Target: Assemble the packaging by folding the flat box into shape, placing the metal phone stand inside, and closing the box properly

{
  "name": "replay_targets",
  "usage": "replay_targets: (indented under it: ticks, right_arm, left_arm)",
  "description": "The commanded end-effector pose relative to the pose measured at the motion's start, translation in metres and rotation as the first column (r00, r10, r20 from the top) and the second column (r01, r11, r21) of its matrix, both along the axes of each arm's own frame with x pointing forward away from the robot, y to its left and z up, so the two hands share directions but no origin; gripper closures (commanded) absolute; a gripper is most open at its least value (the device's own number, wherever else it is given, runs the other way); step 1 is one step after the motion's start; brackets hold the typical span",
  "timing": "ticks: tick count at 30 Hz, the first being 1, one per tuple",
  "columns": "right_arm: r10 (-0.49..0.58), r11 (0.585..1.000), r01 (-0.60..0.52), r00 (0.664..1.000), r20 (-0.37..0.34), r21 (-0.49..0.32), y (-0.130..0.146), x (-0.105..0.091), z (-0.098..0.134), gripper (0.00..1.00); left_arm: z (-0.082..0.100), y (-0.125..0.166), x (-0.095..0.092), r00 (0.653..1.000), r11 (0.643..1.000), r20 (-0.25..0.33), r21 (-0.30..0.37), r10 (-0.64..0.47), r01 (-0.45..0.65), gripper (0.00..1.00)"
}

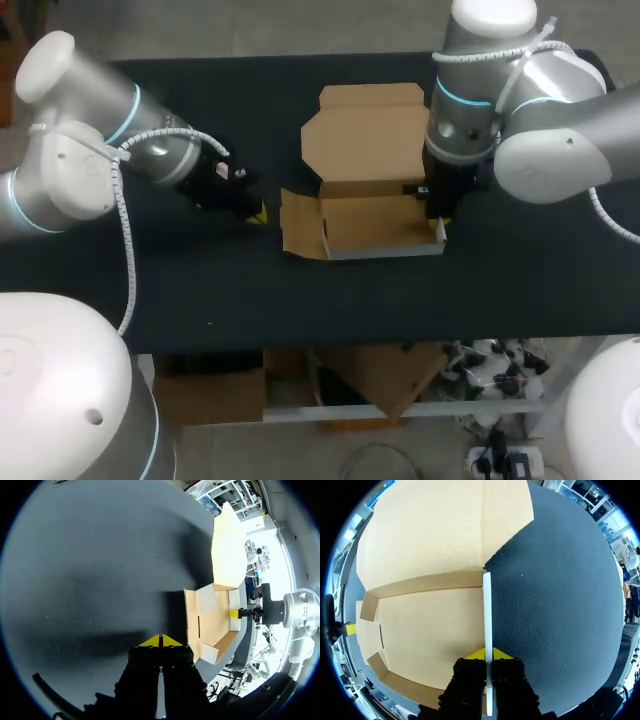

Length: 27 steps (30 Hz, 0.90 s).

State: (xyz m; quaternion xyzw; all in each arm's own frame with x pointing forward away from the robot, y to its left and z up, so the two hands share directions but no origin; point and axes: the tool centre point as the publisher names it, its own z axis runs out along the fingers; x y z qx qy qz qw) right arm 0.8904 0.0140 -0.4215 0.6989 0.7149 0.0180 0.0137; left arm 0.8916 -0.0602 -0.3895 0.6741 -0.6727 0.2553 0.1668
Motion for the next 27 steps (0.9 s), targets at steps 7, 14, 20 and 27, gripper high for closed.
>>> replay_targets:
  ticks: [7, 14, 20, 27]
  right_arm:
    - [0.000, 1.000, 0.000, 1.000, -0.001, 0.000, 0.001, 0.000, -0.001, 1.00]
    - [0.000, 1.000, 0.000, 1.000, -0.001, 0.000, 0.001, 0.000, -0.001, 1.00]
    - [0.000, 1.000, 0.000, 1.000, -0.001, 0.000, 0.001, 0.000, -0.001, 1.00]
    - [0.000, 1.000, 0.000, 1.000, -0.001, 0.000, 0.001, 0.000, -0.001, 1.00]
  left_arm:
    - [-0.019, -0.014, 0.000, 1.000, 0.995, 0.010, -0.094, -0.016, 0.017, 1.00]
    - [-0.020, -0.025, -0.002, 0.999, 0.991, 0.021, -0.131, -0.032, 0.035, 1.00]
    - [-0.019, -0.033, -0.004, 0.998, 0.983, 0.033, -0.176, -0.047, 0.052, 1.00]
    - [-0.016, -0.044, -0.008, 0.997, 0.973, 0.047, -0.221, -0.066, 0.075, 1.00]
